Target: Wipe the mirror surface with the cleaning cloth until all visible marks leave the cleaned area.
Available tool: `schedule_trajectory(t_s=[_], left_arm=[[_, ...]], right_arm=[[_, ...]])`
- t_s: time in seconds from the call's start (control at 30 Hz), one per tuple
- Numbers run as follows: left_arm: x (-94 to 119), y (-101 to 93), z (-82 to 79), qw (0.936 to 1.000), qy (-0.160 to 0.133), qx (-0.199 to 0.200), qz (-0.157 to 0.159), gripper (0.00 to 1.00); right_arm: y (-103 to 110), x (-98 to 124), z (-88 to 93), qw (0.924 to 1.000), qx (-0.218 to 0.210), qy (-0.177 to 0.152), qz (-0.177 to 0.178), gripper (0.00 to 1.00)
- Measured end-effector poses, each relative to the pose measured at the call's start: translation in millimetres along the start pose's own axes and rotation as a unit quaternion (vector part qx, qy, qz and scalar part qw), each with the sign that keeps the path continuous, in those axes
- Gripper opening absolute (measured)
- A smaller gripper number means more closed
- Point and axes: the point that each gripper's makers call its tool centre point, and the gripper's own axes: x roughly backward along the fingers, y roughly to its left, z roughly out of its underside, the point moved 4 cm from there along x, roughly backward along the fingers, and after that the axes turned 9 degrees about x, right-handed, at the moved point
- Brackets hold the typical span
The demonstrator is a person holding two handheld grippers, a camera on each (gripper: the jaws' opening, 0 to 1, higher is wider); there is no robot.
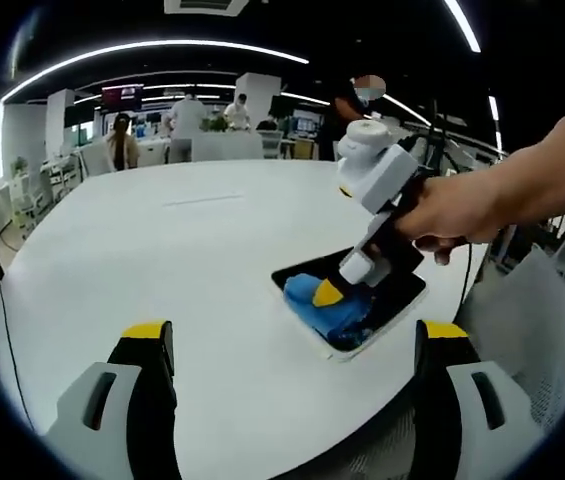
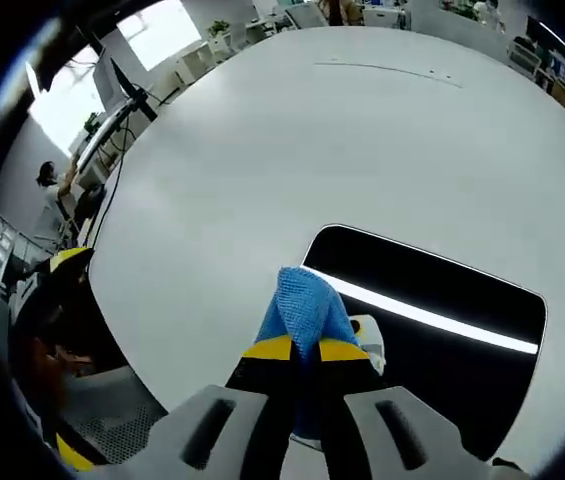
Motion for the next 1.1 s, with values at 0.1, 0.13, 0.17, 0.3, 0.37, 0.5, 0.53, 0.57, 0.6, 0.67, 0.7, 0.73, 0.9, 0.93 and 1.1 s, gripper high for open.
schedule_trajectory(t_s=[0.1, 0.13, 0.17, 0.3, 0.37, 0.5, 0.53, 0.57, 0.6, 0.67, 0.7, 0.73, 0.9, 0.93, 1.1], left_arm=[[0.8, -4.1, -1.8, 1.0000, -0.003, -0.006, -0.002, 0.99], [-0.3, -3.5, -2.3, 1.0000, -0.004, -0.006, -0.005, 0.99], [-0.9, -3.1, -2.2, 1.0000, -0.003, -0.005, -0.006, 0.99], [-3.4, 2.0, 0.8, 0.9998, 0.002, 0.005, -0.017, 0.98], [-5.0, 3.8, 3.3, 0.9998, 0.002, 0.006, -0.018, 0.97], [-6.3, 3.1, 6.1, 0.9999, 0.001, -0.011, -0.013, 0.97], [-6.7, 3.1, 7.3, 0.9998, 0.004, -0.017, -0.011, 0.97], [-7.2, 3.5, 8.0, 0.9998, 0.006, -0.016, -0.011, 0.97], [-7.4, 4.0, 8.4, 0.9998, 0.007, -0.014, -0.011, 0.97], [-7.6, 4.5, 9.2, 0.9999, 0.007, -0.009, -0.007, 0.98], [-8.0, 5.4, 10.4, 0.9999, 0.009, -0.010, -0.008, 0.98], [-8.3, 6.0, 11.7, 0.9999, 0.012, -0.008, -0.008, 0.98], [-8.8, 6.8, 15.0, 0.9995, 0.022, -0.023, -0.008, 0.97], [-8.5, 7.8, 15.6, 0.9995, 0.023, -0.020, -0.010, 0.97], [-7.9, 7.6, 15.9, 0.9992, 0.025, -0.030, -0.010, 0.96]], right_arm=[[-5.4, -5.1, -8.4, 0.9999, 0.010, 0.001, 0.004, 0.01], [-7.9, -6.7, -12.1, 0.9999, 0.013, 0.002, 0.006, 0.01], [-9.4, -7.6, -14.5, 0.9999, 0.015, 0.002, 0.007, 0.01], [-20.2, -14.6, -27.4, 1.0000, 0.004, 0.003, 0.007, 0.01], [-25.1, -18.3, -33.4, 1.0000, 0.002, 0.002, 0.008, 0.01], [-30.0, -22.0, -42.3, 0.9999, 0.000, 0.002, 0.012, 0.01], [-30.5, -22.4, -43.2, 0.9999, 0.000, 0.002, 0.012, 0.01], [-33.6, -26.2, -47.0, 0.9999, 0.001, 0.002, 0.013, 0.01], [-34.5, -26.8, -48.2, 0.9999, 0.000, 0.002, 0.013, 0.01], [-35.9, -27.5, -50.6, 0.9999, -0.001, 0.002, 0.014, 0.01], [-36.6, -27.8, -51.9, 0.9999, -0.002, 0.002, 0.014, 0.01], [-37.4, -28.6, -53.0, 0.9999, -0.002, 0.002, 0.015, 0.01], [-38.9, -29.2, -54.3, 0.9999, -0.002, 0.005, 0.009, 0.01], [-37.3, -26.5, -52.6, 0.9999, -0.003, 0.006, 0.008, 0.01], [-36.9, -23.6, -48.8, 0.9999, -0.013, -0.007, 0.003, 0.01]])
